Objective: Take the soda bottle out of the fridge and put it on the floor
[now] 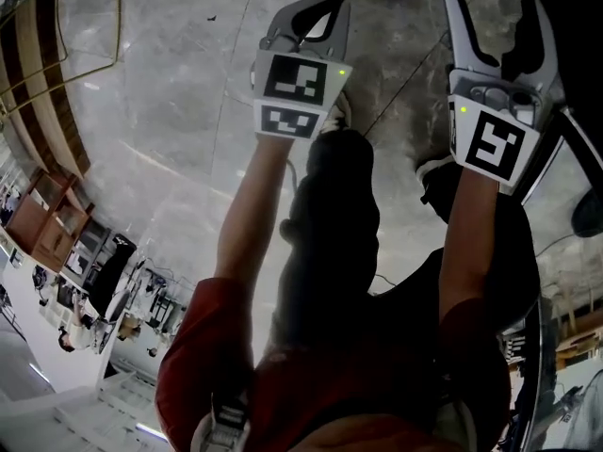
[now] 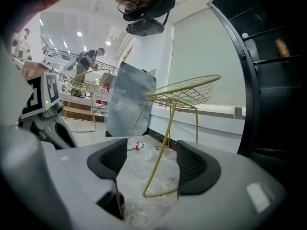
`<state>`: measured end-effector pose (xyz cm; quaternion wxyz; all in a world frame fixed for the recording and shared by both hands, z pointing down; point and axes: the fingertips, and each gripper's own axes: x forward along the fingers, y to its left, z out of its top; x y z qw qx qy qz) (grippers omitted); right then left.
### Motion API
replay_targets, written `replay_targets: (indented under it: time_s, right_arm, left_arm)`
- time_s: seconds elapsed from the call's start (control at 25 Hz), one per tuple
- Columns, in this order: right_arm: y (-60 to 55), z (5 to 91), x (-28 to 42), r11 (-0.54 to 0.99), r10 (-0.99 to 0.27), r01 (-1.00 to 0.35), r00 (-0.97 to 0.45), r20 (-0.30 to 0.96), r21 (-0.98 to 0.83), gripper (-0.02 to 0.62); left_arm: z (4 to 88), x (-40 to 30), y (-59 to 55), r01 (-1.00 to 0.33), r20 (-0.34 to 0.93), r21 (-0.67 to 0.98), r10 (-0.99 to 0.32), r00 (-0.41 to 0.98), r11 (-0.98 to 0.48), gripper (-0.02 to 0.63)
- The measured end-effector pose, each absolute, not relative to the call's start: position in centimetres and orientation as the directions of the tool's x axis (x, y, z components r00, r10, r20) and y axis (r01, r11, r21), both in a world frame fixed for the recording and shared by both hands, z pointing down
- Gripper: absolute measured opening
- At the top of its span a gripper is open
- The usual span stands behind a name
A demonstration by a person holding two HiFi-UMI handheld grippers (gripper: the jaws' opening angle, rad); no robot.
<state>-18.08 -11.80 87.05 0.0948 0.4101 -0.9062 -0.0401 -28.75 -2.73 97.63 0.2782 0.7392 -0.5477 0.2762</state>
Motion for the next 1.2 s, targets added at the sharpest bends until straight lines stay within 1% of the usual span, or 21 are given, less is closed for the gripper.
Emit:
replay_targets:
  time_s: [0.08,0.12,0.2,0.28,0.36,0.52,0.68,0.84,1.04,1.2]
  right_arm:
    - [-11.3,84.7,-16.9,0.663,-0.747,-0.738,-0.643,0.167,0.125,0.285]
    - [-11.1,83.5,-15.9,0.654,-0.753,-0.750,-0.633,0.178,0.099,0.276]
    - [-10.9,80.4,-13.8,0.619,-0.776,-0.785,-0.605,0.178,0.033,0.276]
    - [-10.9,76.8,-11.9,0.575,-0.806,-0.818,-0.565,0.176,0.010,0.276]
    - [-10.7,73.3,-10.1,0.541,-0.827,-0.841,-0.530,0.188,0.010,0.276]
    - [-9.4,66.4,-6.7,0.519,-0.836,-0.854,-0.498,0.231,0.040,0.276]
    - [-9.1,59.1,-4.6,0.486,-0.851,-0.871,-0.451,0.270,0.074,0.276]
    - [-7.3,50.5,-3.4,0.495,-0.845,-0.868,-0.467,0.261,0.049,0.276]
    - [-4.1,40.7,-1.9,0.494,-0.832,-0.868,-0.488,0.263,-0.047,0.276]
    - [-1.4,35.5,-0.9,0.466,-0.815,-0.871,-0.490,0.310,-0.152,0.276]
  left_arm:
    - [93.8,-28.0,-2.7,-0.965,0.700,0.099,-0.673,0.241,-0.244,0.000]
    - [91.7,-27.6,-2.6,-0.966,0.689,0.101,-0.684,0.241,-0.239,0.000]
    - [87.5,-27.0,-2.6,-0.966,0.668,0.108,-0.702,0.245,-0.233,0.000]
    - [83.2,-26.5,-2.9,-0.965,0.658,0.112,-0.710,0.252,-0.239,0.000]
    - [78.8,-25.9,-3.0,-0.962,0.652,0.112,-0.713,0.260,-0.249,0.000]
    - [70.1,-24.2,-3.6,-0.958,0.633,0.092,-0.727,0.266,-0.271,0.000]
    - [61.9,-22.5,-4.9,-0.957,0.610,0.091,-0.744,0.273,-0.277,0.000]
    - [53.4,-19.6,-4.7,-0.951,0.593,0.092,-0.751,0.291,-0.296,0.000]
    - [42.5,-16.3,-4.2,-0.933,0.539,0.067,-0.775,0.331,-0.352,0.000]
    - [36.2,-15.4,-3.6,-0.923,0.512,0.056,-0.782,0.355,-0.382,0.000]
